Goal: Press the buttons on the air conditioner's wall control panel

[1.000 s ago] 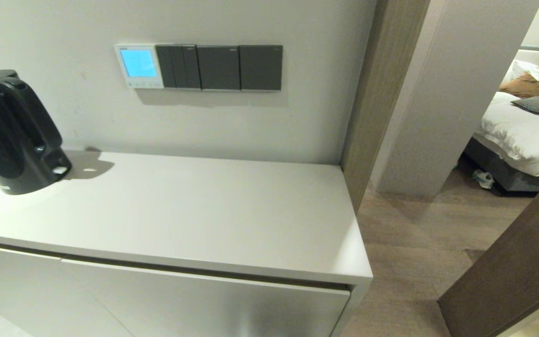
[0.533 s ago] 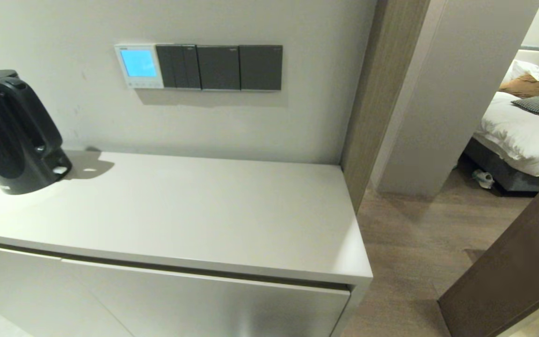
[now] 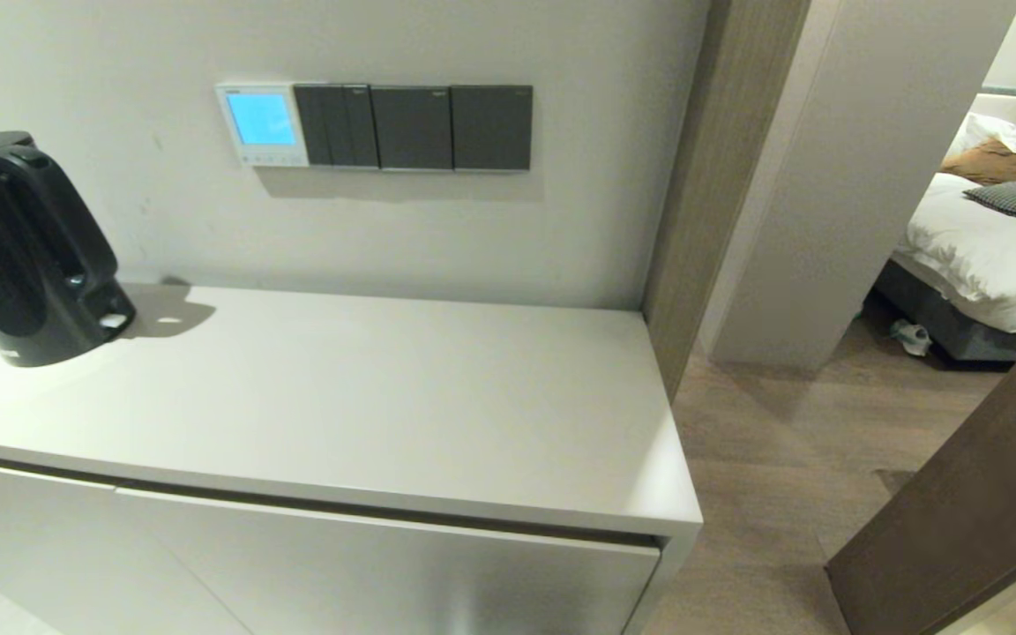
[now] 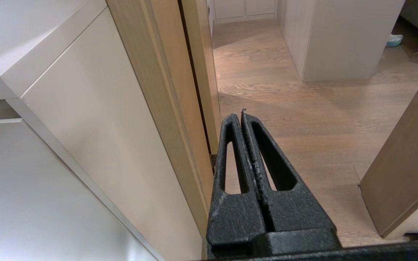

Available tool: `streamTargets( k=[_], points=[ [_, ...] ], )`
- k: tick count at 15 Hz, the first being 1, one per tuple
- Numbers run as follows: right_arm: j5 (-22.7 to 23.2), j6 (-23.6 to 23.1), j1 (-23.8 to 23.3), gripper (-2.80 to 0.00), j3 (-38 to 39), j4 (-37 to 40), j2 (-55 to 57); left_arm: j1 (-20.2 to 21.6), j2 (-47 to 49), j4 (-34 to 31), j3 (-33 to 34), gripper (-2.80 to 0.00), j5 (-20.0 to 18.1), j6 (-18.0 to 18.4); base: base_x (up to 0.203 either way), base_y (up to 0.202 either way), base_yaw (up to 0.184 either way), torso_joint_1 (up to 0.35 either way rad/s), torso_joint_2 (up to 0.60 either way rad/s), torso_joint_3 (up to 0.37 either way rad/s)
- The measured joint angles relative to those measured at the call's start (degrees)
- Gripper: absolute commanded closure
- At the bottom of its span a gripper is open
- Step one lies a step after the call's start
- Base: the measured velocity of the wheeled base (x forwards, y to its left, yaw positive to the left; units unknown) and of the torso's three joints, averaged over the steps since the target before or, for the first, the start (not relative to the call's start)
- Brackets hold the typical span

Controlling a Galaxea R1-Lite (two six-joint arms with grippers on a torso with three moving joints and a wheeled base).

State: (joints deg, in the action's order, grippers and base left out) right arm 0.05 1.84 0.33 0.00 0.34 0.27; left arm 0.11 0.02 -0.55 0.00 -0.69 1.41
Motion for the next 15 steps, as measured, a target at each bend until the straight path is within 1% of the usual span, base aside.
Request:
streamTargets(
  k=[2, 15],
  points=[
    [0.02, -0.01, 0.00, 0.00, 0.00, -0.01, 0.00, -0.01, 0.00, 0.00, 0.00, 0.00, 0.20, -0.47, 0.000, 0.000, 0.000, 0.000, 0.00, 0.000],
    [0.00, 0.00, 0.00, 0.00, 0.00, 0.00, 0.00, 0.02, -0.02, -0.07, 0.00, 0.00, 0.17, -0.45, 0.000, 0.000, 0.000, 0.000, 0.00, 0.000]
  ],
)
